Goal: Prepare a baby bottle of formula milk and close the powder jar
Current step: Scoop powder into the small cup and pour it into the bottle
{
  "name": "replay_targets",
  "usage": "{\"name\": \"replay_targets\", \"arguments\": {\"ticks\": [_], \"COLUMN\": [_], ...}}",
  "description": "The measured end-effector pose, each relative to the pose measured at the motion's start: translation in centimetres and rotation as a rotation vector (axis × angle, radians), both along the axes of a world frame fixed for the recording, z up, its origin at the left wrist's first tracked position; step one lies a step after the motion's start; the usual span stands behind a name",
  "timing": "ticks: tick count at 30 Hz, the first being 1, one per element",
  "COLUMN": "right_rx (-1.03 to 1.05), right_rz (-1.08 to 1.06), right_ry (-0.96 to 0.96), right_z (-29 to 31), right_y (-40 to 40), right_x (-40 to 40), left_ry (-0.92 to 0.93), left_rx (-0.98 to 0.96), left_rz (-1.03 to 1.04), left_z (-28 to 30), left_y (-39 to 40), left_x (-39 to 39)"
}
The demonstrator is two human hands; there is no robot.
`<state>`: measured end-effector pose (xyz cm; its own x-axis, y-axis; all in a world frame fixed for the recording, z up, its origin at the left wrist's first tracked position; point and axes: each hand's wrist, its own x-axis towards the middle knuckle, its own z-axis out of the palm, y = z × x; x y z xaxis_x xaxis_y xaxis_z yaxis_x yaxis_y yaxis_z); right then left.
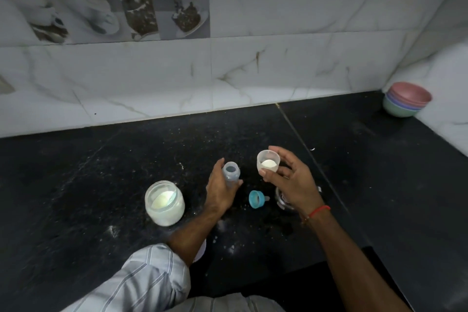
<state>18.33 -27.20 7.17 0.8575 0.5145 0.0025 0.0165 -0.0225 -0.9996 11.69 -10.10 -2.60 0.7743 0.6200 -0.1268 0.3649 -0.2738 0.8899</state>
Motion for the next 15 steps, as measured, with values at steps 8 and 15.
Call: {"name": "replay_targets", "arguments": {"ticks": [8,15], "right_rx": [-0.038,-0.169], "right_rz": [-0.001,0.116], "right_ry": [-0.125,-0.453], "right_z": [0.0,1.6], "right_y": [-0.3,0.7], "right_x": [0.7,1.2], "left_ry": [-0.253,-0.346], "left_rx": [0.091,0.171], "left_rz": [-0.048,-0.066], "left_z": [3.2,5.9], "left_y": [-1.1,-2.1], "left_x": [-2.0,-4.2]}}
